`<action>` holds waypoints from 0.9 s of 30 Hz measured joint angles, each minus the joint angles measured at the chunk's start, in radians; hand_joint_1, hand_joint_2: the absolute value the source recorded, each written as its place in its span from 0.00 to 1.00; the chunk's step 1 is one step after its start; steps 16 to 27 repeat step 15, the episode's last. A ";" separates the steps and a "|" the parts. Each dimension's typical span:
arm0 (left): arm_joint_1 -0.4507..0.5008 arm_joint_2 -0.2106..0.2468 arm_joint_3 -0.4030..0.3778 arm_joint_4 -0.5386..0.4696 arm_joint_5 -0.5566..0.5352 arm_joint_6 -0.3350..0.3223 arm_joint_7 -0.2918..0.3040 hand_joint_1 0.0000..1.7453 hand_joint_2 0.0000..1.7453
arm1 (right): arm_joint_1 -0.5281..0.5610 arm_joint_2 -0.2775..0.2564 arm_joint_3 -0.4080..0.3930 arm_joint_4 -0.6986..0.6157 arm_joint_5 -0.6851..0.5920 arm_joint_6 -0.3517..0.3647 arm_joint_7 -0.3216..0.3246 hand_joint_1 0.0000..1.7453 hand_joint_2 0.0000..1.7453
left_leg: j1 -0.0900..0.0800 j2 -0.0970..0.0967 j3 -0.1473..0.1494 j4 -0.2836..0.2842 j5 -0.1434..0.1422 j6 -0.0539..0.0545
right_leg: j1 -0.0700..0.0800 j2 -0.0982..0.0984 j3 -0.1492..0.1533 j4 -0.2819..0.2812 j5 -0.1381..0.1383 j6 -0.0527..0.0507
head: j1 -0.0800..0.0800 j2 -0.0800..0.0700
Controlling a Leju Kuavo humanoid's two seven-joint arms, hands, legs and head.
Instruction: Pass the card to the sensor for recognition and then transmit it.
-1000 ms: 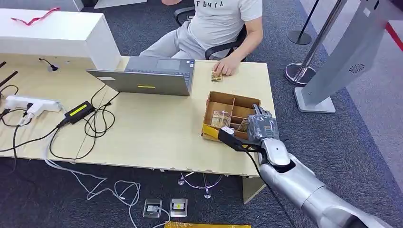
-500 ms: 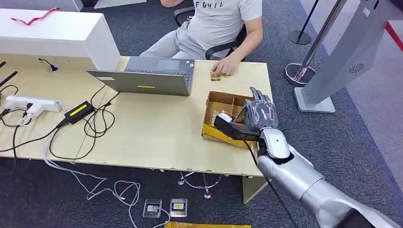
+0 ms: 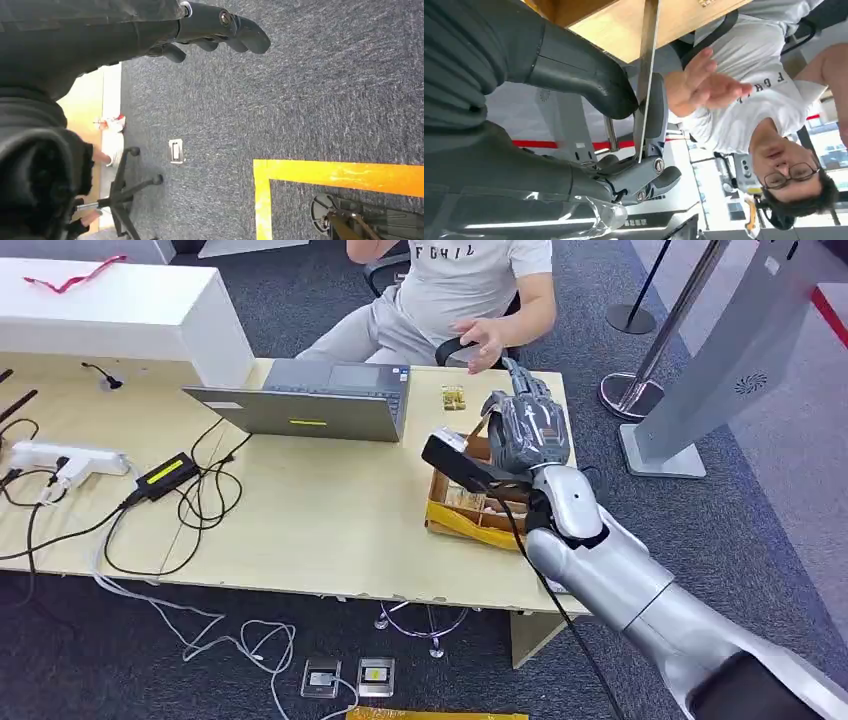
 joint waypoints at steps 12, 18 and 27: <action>-0.001 0.000 0.000 0.000 -0.010 -0.004 0.000 0.00 0.00 | 0.000 -0.002 -0.003 0.003 -0.004 -0.008 0.004 1.00 1.00 | 0.000 0.000 0.000 0.000 0.000 0.000 | 0.000 0.000 0.000 0.000 0.000 0.000 | 0.000 0.000; -0.002 0.000 0.000 0.000 -0.010 -0.004 0.000 0.00 0.00 | 0.000 -0.003 -0.003 0.003 -0.002 -0.007 0.004 1.00 1.00 | 0.000 0.000 0.000 0.000 0.000 0.000 | 0.000 0.000 0.000 0.000 0.000 0.000 | 0.000 0.000; -0.002 0.000 0.000 0.000 -0.010 -0.004 0.000 0.00 0.00 | 0.000 -0.003 -0.003 0.003 -0.002 -0.007 0.004 1.00 1.00 | 0.000 0.000 0.000 0.000 0.000 0.000 | 0.000 0.000 0.000 0.000 0.000 0.000 | 0.000 0.000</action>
